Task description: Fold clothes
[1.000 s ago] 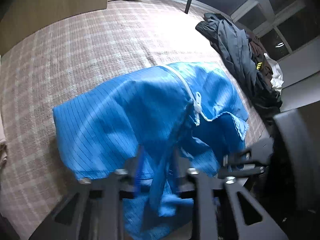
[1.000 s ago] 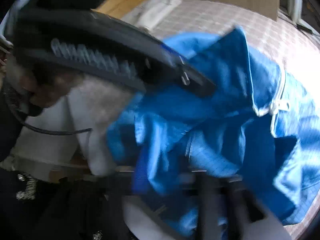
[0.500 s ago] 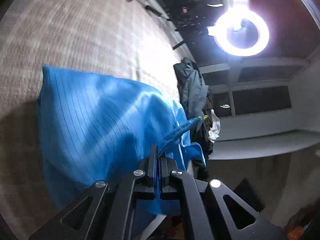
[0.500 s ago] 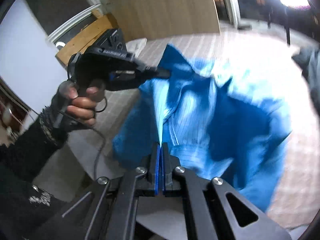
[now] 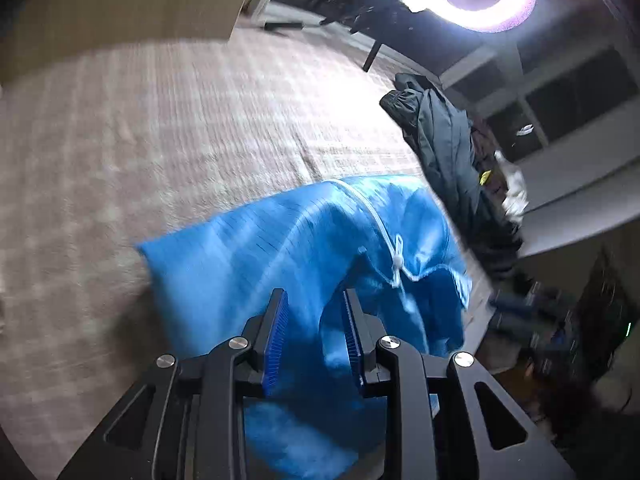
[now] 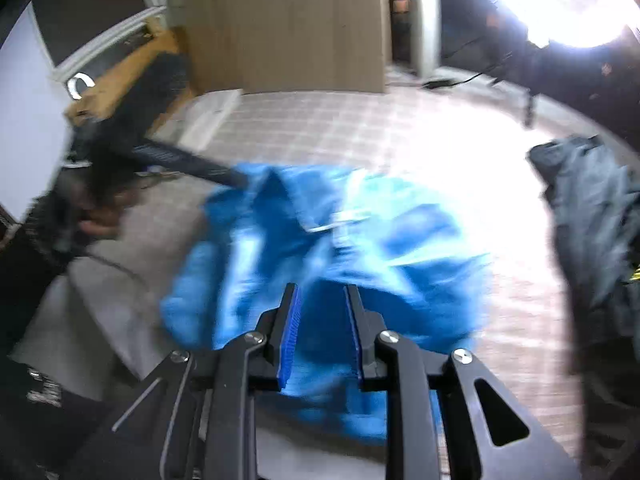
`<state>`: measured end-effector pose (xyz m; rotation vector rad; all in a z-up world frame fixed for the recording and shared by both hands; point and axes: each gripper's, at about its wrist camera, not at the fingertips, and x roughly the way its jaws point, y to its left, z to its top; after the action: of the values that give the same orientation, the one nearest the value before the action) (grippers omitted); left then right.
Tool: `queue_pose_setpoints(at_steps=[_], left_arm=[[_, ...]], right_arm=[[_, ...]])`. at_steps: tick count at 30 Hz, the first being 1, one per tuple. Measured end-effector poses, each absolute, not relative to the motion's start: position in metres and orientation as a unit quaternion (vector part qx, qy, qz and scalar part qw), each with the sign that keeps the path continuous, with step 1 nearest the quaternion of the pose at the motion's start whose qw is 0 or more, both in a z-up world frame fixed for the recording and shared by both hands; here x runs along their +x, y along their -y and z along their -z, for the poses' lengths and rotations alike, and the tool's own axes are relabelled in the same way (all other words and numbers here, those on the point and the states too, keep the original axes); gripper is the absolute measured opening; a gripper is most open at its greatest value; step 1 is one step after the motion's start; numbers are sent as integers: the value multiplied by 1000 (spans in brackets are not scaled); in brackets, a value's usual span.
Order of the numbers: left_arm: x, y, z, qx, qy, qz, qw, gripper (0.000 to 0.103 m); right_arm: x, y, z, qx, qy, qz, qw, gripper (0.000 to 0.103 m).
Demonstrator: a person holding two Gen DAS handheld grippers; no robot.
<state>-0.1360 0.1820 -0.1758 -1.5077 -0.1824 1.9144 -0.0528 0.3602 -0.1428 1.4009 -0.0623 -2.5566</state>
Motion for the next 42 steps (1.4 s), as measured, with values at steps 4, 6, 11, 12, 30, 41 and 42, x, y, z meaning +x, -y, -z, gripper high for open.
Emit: queue_pose_setpoints(at_steps=[4,6,11,12,30,41,42], left_arm=[[-102,-193,158,-572,50,-748,332,26],[-84,-207,156,-575,23,-754,316,27],[-68,-240,183,-602,-20,-746,286,26],[-65,-244,188,-604,-33,-745,281,27],[-59,-212,175,-576,-60,-743,334,0],[-62,-184,154,-563,-57,-751,341,6],[-56,-187,151,-558,-55,-749,353,8]], right_arm=[[-66,-354,130,478,23,867,141,35],[-81,-338,131,471,-27,868,153,35],[-124,-304,160,500,-123,833,200,35],[-130,-302,167,508,-126,826,209,35],[-175,-316,178,553,-73,758,339,3],[-127,-384,119,513,-23,827,229,38],[-114,-383,118,515,-41,825,231,41]])
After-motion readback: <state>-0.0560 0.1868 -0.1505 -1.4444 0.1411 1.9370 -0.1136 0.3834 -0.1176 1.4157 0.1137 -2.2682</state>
